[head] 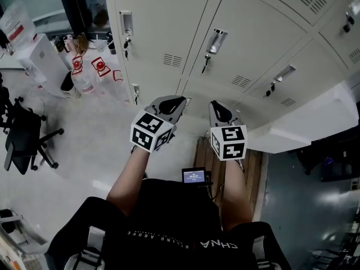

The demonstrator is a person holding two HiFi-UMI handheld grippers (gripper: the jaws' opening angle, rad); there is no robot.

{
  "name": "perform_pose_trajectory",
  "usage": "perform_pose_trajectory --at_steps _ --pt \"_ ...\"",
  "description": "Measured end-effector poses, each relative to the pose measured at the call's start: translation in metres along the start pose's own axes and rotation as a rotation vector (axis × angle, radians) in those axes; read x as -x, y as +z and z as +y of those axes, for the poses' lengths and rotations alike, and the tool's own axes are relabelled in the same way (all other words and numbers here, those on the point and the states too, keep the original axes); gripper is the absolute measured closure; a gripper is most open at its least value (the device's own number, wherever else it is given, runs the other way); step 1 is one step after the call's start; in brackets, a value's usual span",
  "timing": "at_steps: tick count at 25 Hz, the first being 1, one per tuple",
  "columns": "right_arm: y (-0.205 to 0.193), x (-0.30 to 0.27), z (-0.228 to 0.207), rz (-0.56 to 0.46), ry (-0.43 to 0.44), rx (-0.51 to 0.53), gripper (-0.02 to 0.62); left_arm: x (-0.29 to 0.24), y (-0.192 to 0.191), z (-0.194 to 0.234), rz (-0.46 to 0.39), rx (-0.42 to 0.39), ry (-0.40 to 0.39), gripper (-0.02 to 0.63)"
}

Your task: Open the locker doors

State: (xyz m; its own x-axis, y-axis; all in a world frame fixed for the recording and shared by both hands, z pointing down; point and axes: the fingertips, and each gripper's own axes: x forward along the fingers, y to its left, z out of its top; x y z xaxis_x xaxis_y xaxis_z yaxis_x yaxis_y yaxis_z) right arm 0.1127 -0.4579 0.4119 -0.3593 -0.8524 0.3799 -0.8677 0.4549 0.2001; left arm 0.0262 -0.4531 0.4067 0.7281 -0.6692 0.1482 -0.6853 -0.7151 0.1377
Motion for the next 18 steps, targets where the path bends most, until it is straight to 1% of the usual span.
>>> perform_pose_trajectory --at_steps 5,12,18 --pt "-0.002 0.002 -0.010 -0.023 0.005 -0.044 0.554 -0.012 0.001 -0.009 0.022 -0.032 0.007 0.588" --pt "-0.004 0.003 -0.016 -0.035 0.011 -0.048 0.554 -0.027 0.007 -0.005 0.022 -0.054 0.049 0.588" --pt "0.002 0.002 -0.021 -0.051 0.007 -0.045 0.554 -0.052 0.036 0.000 0.004 -0.111 0.078 0.586"
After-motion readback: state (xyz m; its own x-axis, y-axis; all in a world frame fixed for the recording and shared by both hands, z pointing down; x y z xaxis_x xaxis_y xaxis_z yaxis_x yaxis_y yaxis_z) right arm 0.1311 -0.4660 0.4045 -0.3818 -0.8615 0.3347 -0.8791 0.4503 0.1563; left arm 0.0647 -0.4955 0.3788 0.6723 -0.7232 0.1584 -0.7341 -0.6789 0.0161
